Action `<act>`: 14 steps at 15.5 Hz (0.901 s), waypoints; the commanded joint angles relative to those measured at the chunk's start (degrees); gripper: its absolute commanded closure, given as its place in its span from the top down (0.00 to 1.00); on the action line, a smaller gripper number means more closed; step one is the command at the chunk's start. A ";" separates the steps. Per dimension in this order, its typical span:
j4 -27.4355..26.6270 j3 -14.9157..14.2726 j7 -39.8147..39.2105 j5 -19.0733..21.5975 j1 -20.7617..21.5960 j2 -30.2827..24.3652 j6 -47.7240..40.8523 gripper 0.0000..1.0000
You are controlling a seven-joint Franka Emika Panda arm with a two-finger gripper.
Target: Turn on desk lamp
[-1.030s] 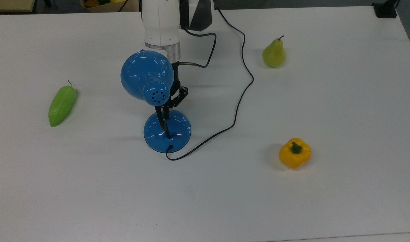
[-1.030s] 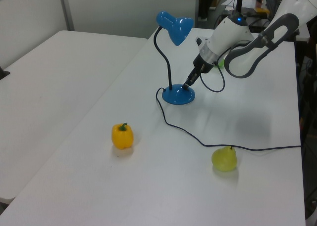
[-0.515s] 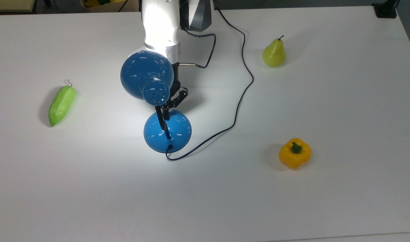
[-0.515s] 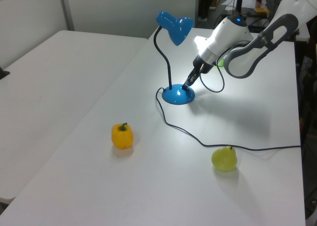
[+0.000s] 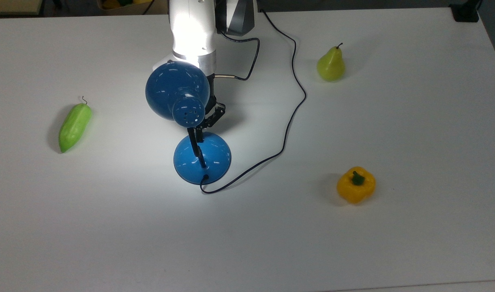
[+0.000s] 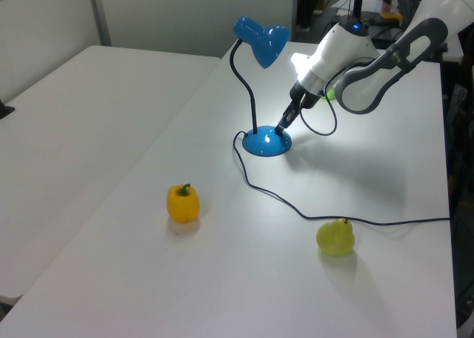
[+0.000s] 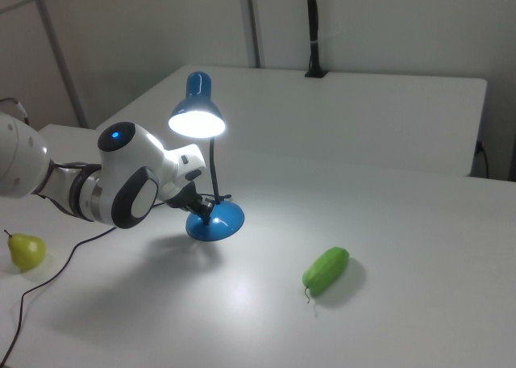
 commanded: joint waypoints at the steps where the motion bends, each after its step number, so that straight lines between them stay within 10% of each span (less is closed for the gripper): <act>1: -0.57 -0.01 0.06 0.27 0.18 -5.18 -10.79 0.00; 9: -0.31 -0.01 -0.74 -0.44 0.97 -12.21 -32.14 0.03; 10: -0.22 -0.01 -0.74 -0.44 1.40 -13.87 -36.00 0.16; 12: 0.65 -0.01 -0.48 -0.44 1.67 -16.78 -43.47 0.72; 14: 4.06 -0.01 0.57 -0.35 1.76 -17.49 -52.34 1.00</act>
